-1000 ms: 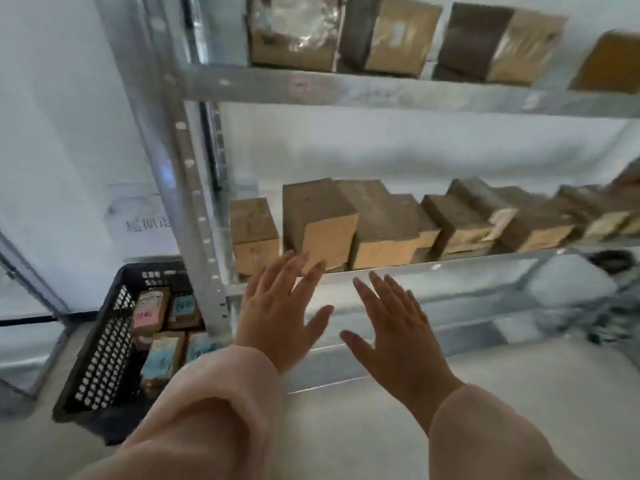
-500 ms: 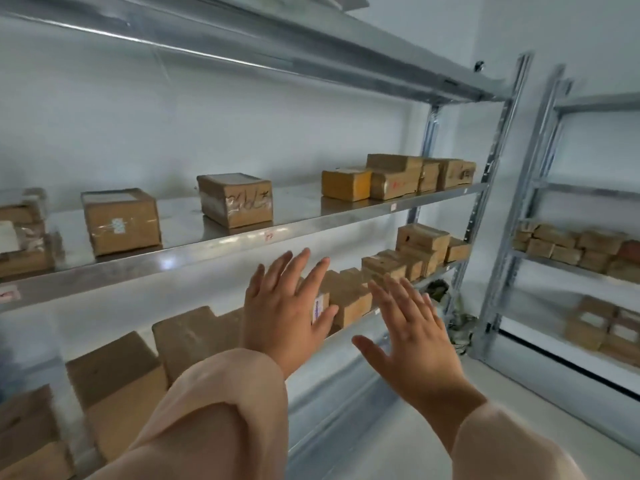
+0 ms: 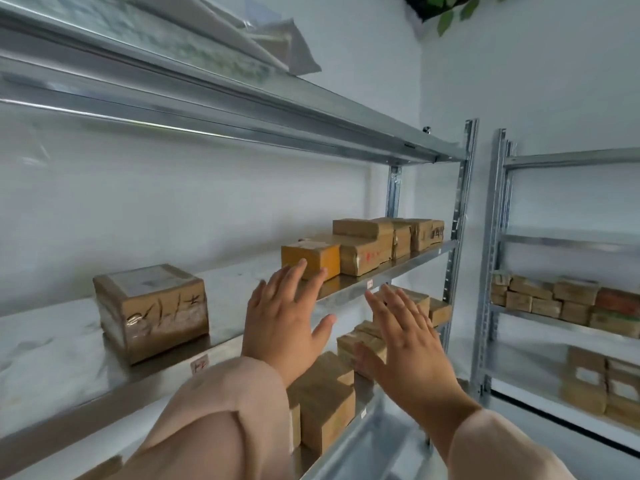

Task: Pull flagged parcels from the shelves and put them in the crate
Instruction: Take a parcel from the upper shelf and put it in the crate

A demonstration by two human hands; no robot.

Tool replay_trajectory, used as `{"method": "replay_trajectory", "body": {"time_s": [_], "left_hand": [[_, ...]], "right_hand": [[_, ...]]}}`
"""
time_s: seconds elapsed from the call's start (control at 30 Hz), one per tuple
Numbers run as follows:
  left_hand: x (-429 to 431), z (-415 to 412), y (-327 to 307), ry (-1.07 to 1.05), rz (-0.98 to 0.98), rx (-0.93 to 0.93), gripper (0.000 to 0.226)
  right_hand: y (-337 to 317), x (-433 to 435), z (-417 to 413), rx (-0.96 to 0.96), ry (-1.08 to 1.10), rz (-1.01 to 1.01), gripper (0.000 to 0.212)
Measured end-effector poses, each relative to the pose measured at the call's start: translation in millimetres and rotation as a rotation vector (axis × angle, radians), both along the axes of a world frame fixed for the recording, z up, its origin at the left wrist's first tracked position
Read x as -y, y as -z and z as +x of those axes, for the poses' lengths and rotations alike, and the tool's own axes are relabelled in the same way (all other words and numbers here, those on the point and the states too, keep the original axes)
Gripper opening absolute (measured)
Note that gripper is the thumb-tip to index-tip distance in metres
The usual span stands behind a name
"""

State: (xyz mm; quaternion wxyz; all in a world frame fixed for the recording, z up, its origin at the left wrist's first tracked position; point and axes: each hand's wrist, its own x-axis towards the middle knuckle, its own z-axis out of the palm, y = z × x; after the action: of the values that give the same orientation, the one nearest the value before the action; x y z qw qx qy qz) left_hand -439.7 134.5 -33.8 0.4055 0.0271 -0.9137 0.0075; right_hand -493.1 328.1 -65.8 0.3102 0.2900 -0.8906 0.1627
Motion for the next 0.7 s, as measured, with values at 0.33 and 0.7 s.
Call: {"method": "replay_trajectory", "body": {"time_s": [0.33,0.7], "left_hand": [[20,-116,-4,0.031,0.27,0.061,0.064],[40,-233,-30,-0.188,0.491,0.162,0.066]], "right_hand": [[-13,43,-129,0.022,-0.09,-0.089,0.073],[-48,93,-268,0.008,-0.43,-0.248,0.061]]}}
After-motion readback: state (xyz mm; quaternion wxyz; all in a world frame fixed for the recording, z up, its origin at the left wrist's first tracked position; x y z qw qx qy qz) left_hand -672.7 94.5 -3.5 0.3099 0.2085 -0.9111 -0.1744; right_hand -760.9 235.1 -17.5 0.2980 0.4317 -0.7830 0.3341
